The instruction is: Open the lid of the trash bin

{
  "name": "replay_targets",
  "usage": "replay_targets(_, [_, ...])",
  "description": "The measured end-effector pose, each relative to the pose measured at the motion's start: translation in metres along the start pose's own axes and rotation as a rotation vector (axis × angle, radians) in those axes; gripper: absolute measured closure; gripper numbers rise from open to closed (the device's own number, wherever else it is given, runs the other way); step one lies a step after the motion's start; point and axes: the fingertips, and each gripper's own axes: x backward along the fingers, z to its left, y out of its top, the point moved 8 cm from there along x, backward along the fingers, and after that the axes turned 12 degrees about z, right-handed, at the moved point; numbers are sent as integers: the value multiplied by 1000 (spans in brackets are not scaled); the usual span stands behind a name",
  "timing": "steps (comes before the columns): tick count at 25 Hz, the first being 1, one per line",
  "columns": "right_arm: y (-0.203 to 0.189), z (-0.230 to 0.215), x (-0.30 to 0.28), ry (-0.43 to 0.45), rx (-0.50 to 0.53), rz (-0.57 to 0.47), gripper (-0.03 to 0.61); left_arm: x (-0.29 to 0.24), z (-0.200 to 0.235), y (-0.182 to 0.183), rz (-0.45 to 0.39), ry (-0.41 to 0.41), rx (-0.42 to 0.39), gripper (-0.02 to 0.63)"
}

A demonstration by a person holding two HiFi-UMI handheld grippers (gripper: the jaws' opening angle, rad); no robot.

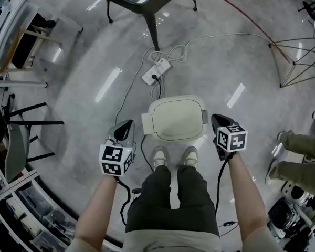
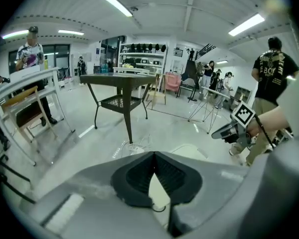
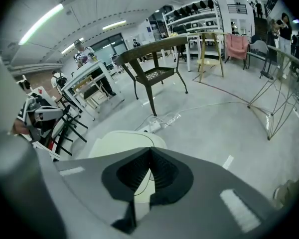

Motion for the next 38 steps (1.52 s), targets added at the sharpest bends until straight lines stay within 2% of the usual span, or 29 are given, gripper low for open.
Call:
replay_targets(7, [-26,-25,-71,-7,-14,95,575,-42,16,-51,65,13,41,612])
replay_targets(11, [-38,-32,-86,-9,-12,79,574,-52,16,-71,81,20,55,611])
replay_targets(14, [-41,-35,-87,8,-24,74,572,-50,19,-77,77,29,78,612])
replay_targets(19, [-25,-28,-74,3,-78,88,574,-19,43,-64,40,80,192,612])
replay_targets(21, [-17,-18,-52,-2,-84,60,574,4,49,-55,22,95,214,611])
replay_targets(25, [7,14,17,32,-97,-43,574,51,46,-35,9,113,199,611])
replay_targets(30, [42,65,120,58,-54,-174,575,119,27,10,-61,104,180,612])
replay_targets(35, [70,111,222,72,-4,-321,575,193,4,61,-150,83,117,611])
replay_targets(38, [83,135,279,74,27,-407,575,233,-12,92,-207,75,46,612])
